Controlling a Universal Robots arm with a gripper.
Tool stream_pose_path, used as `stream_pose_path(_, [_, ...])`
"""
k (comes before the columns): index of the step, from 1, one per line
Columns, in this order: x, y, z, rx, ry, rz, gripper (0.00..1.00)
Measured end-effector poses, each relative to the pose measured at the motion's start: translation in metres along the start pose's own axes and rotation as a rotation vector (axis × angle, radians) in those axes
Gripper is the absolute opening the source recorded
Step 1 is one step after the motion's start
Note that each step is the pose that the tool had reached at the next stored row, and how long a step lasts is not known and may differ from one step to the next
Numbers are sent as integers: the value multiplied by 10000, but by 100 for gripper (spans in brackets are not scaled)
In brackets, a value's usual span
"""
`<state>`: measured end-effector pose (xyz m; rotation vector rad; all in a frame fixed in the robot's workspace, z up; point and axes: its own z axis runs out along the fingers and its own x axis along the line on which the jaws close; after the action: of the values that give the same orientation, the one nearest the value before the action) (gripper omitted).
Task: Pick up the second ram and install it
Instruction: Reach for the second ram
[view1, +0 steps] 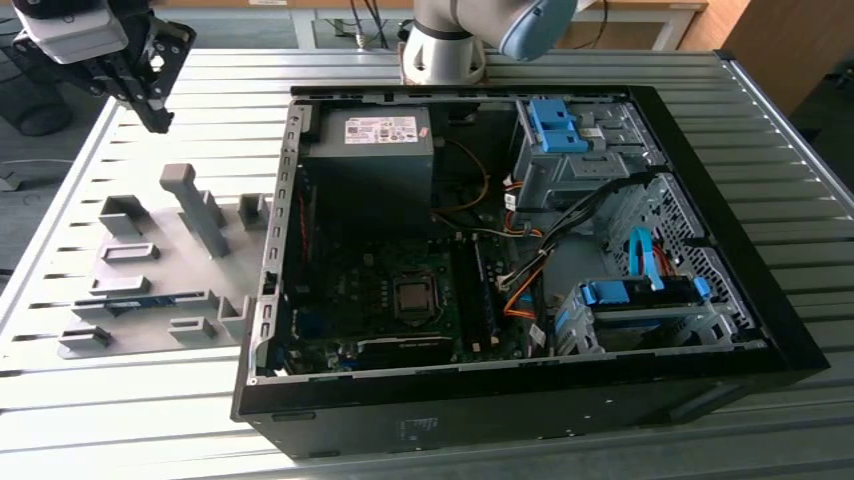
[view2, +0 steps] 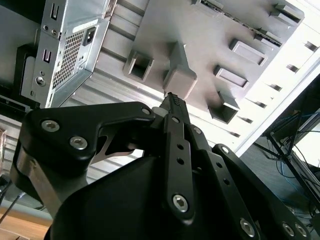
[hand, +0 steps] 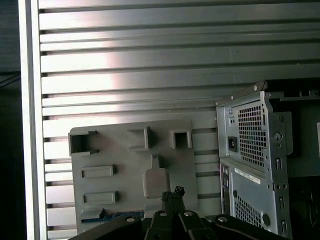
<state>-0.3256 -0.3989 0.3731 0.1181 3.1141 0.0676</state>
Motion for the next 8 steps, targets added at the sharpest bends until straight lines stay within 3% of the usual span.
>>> stream_pose_path(8, [196, -42, 30, -1, -2, 1, 10])
